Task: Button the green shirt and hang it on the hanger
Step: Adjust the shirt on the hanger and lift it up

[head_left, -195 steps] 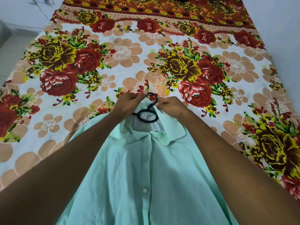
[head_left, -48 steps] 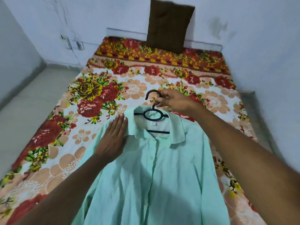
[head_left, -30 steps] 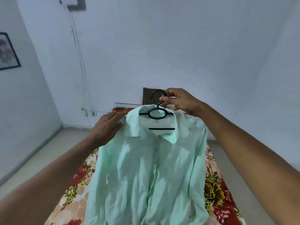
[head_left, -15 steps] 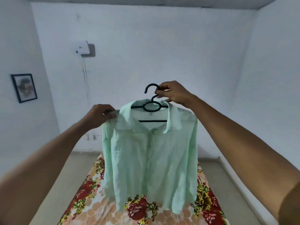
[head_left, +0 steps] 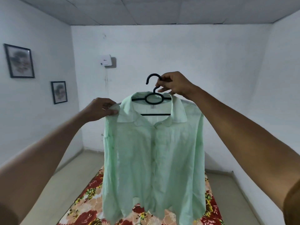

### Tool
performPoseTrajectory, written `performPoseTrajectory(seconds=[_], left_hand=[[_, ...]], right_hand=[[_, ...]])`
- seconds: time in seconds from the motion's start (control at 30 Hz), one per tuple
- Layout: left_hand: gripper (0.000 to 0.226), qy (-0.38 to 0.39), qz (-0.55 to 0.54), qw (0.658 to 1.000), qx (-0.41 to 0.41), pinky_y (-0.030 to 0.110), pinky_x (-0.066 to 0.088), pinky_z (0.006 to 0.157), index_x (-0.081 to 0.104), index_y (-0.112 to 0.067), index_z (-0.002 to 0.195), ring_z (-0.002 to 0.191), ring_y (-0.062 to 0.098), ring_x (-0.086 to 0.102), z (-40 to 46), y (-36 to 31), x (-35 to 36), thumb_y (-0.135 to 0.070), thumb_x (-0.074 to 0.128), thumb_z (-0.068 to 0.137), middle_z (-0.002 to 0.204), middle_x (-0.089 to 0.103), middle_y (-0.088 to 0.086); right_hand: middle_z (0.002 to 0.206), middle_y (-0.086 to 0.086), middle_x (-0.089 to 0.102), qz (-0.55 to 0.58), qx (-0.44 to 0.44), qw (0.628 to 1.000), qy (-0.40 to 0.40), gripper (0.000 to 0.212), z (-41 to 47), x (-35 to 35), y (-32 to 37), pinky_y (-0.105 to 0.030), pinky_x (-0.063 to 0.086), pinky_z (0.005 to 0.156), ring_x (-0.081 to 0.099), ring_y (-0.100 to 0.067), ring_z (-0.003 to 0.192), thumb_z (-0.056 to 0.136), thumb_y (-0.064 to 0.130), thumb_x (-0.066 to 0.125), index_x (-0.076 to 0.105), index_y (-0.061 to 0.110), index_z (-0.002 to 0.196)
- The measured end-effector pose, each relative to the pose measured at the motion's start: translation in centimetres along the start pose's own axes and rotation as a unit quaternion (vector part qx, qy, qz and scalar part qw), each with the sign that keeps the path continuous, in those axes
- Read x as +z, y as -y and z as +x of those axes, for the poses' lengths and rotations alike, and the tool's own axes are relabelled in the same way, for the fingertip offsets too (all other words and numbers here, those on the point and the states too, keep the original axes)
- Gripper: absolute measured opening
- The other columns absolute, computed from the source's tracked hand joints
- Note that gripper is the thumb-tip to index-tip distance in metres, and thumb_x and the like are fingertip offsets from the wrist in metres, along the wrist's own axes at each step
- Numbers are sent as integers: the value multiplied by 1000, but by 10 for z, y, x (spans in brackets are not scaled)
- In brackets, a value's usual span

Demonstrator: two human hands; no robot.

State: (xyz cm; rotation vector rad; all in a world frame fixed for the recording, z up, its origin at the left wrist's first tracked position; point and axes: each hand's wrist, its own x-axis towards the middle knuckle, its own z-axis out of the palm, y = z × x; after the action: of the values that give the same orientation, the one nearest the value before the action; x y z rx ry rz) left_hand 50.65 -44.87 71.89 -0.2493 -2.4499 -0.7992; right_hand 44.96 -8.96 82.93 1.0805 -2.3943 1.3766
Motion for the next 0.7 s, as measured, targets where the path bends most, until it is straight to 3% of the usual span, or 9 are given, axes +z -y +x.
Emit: performPoseTrajectory(seconds=[0.07,0.13,0.23,0.3,0.37,0.47,0.53,0.6,0.7], left_hand=[[29,13,-5,1000,-11,38,60,92,75,-37,96,90,7,73,-22,-13,-11,-14,86,83,98,80,-10],[26,18,12,1000,-15,46,60,91,75,-35,97,86,15,70,-47,-29,-24,-12,83,87,98,80,6],[35,4,55,998,-6,32,57,78,76,-47,83,77,14,61,-80,-46,-54,-13,79,91,88,75,22],[45,-14,89,996,-22,16,49,70,74,-53,75,71,3,60,-109,-61,-84,-11,80,90,80,76,14],[44,-26,120,992,-23,9,46,66,72,-47,73,66,-6,61,-142,-76,-120,-7,81,88,73,75,-6],[36,-48,166,984,-53,22,52,71,72,-45,78,69,-4,61,-199,-96,-167,-12,81,88,76,76,-8],[40,-53,192,978,-55,26,53,72,74,-51,77,73,0,63,-238,-103,-198,-14,82,88,81,79,-4],[41,-88,222,968,-79,21,53,72,73,-53,78,74,-4,66,-292,-119,-235,-14,81,88,82,79,-12],[29,-126,269,946,-130,6,47,68,71,-43,82,73,-21,63,-376,-145,-280,-16,81,88,72,67,-42]], right_hand=[[108,-4,79,6,-22,1000,18,14,-8,5,14,-26,35,55,79,-19,95,102,25,66,71,13,102],[109,-5,79,16,-41,998,35,11,-18,14,28,-25,34,53,79,-19,96,102,24,65,70,16,97],[111,-7,79,29,-62,996,63,10,-30,29,53,-22,36,51,79,-20,96,103,24,65,69,17,98],[111,-6,79,37,-77,992,88,12,-41,39,74,-24,37,55,79,-20,97,103,26,65,69,15,102],[113,-6,79,49,-98,987,114,16,-48,53,99,-26,41,58,79,-20,97,103,26,64,69,11,107],[114,-6,78,55,-131,979,145,23,-61,79,136,-28,49,63,79,-19,97,103,23,63,67,2,113],[116,-11,77,69,-146,972,170,24,-68,101,162,-36,57,76,78,-24,99,103,22,64,65,1,115],[118,-18,75,93,-164,961,202,21,-79,131,199,-44,58,88,77,-32,101,102,21,65,65,3,113],[116,-21,75,123,-192,941,251,14,-104,181,257,-37,59,81,77,-31,97,102,22,66,65,10,108]])
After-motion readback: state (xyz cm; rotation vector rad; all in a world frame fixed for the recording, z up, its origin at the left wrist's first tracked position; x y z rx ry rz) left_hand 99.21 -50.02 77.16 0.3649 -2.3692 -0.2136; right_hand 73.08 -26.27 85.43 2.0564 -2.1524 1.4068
